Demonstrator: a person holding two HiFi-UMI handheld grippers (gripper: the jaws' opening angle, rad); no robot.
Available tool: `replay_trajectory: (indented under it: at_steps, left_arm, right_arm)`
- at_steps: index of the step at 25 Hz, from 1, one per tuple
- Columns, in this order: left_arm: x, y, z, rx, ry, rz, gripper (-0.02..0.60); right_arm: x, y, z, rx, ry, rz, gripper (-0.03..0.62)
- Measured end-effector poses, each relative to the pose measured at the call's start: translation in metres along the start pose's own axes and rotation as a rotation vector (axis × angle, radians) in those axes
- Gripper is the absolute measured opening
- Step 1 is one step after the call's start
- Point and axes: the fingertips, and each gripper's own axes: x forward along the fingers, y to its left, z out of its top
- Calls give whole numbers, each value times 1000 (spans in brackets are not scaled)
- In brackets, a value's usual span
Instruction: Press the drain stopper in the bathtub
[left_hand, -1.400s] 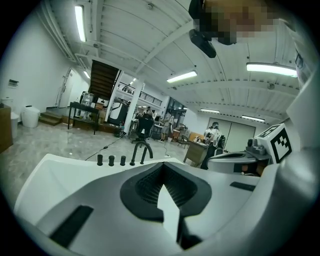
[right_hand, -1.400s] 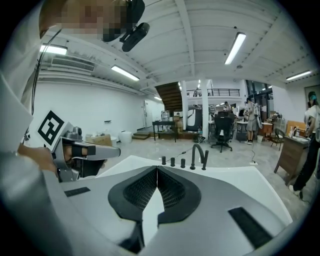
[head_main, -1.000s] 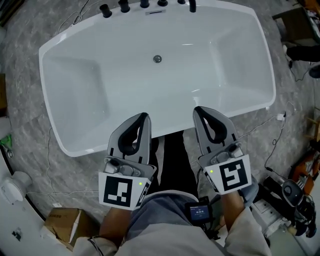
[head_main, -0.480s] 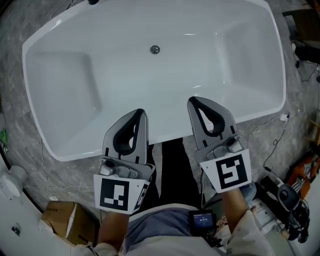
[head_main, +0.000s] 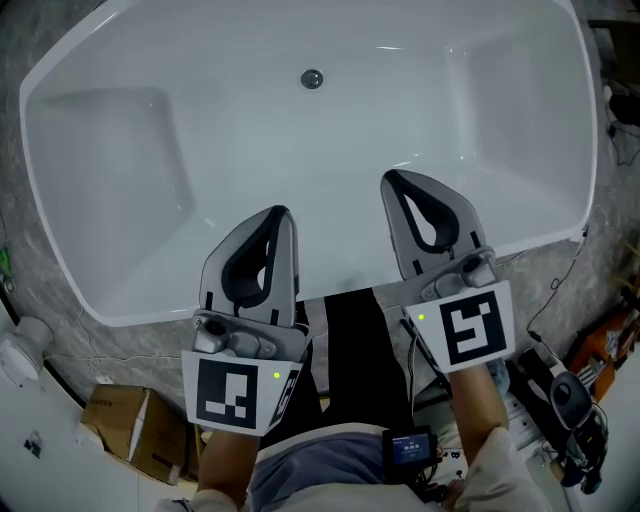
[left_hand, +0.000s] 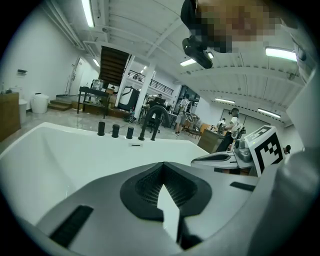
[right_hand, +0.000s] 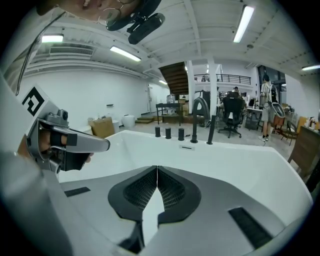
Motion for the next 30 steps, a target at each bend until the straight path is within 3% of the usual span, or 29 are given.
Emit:
replay_trajectory:
  at_steps: [19, 30]
  left_arm:
    - [80, 33, -106, -53, 100, 70, 6]
    - [110, 29, -113, -79, 123, 74, 6]
  right_arm:
    - [115, -37, -121, 37, 93, 81, 18]
    - [154, -61, -142, 37, 130, 94, 18]
